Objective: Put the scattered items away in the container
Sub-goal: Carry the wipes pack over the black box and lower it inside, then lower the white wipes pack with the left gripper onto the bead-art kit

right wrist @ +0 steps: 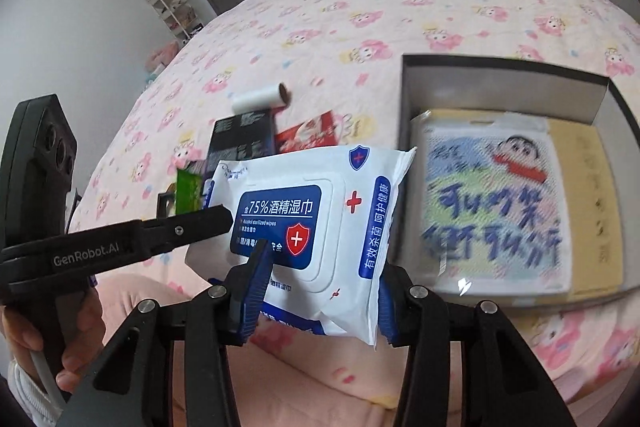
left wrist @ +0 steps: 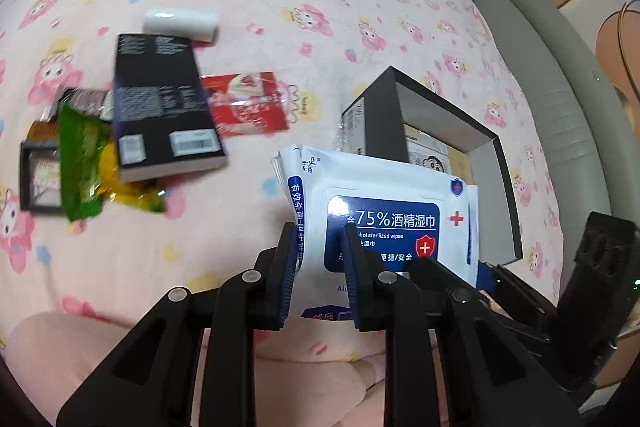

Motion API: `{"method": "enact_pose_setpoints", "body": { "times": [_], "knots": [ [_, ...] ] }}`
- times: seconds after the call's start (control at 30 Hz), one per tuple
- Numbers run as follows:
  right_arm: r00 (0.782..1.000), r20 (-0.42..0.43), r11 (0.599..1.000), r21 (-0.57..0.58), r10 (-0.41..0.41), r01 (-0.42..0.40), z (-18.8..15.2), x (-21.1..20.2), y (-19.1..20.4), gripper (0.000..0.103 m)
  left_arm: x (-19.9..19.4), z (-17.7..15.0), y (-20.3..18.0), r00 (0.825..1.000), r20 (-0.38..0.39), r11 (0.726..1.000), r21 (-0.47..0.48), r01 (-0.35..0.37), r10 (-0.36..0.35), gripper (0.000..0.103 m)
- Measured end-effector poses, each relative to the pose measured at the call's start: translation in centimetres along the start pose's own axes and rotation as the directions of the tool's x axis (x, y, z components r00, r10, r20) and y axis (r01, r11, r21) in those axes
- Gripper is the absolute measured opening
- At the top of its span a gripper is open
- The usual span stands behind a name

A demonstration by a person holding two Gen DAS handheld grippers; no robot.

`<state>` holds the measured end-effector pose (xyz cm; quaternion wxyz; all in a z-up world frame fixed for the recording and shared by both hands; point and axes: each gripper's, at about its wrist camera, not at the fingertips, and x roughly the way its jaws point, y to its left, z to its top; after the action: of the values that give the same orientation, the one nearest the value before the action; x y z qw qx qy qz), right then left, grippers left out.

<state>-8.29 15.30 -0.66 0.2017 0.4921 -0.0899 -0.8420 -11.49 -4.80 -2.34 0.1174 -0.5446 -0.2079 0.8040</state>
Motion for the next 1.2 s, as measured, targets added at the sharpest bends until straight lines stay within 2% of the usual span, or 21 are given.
{"method": "enact_pose_setpoints", "body": {
  "times": [0.33, 0.53, 0.7, 0.77, 0.93, 1.03, 1.2],
  "knots": [
    [0.995, 0.042, 0.996, 0.008, -0.087, 0.086, 4.5, -2.5, -5.8, 0.042, 2.6, 3.1, -7.2, 1.0, 0.006, 0.997, 0.078, 0.028, -0.028, 0.02],
    [0.989, 0.07, 0.991, -0.015, -0.133, 0.135, 6.6, -3.6, -8.1, 0.042, 4.1, 5.0, -10.8, 1.0, 0.008, 0.993, 0.118, 0.016, -0.017, 0.02],
    [0.983, 0.095, 0.988, 0.001, -0.157, 0.157, 8.2, -4.3, -10.9, 0.042, 6.7, 6.1, -14.1, 1.0, -0.009, 0.983, 0.185, -0.017, 0.019, 0.02],
    [0.982, 0.102, 0.987, 0.02, -0.159, 0.158, 8.5, -4.4, -12.0, 0.043, 7.6, 6.4, -15.0, 0.999, -0.015, 0.98, 0.198, -0.024, 0.028, 0.02],
    [0.984, 0.09, 0.986, 0.075, -0.153, 0.146, 8.3, -4.0, -15.0, 0.043, 10.0, 6.7, -16.0, 0.998, -0.062, 0.982, 0.187, 0.012, -0.001, 0.02],
    [0.987, 0.073, 0.982, 0.132, -0.144, 0.133, 7.9, -4.0, -16.8, 0.043, 11.0, 6.3, -17.0, 0.997, -0.077, 0.977, 0.212, 0.024, -0.007, 0.02],
    [0.986, 0.063, 0.976, 0.17, -0.152, 0.14, 7.8, -4.1, -18.6, 0.043, 12.4, 6.3, -18.0, 0.996, -0.095, 0.974, 0.225, 0.024, -0.003, 0.02]
  ]
}}
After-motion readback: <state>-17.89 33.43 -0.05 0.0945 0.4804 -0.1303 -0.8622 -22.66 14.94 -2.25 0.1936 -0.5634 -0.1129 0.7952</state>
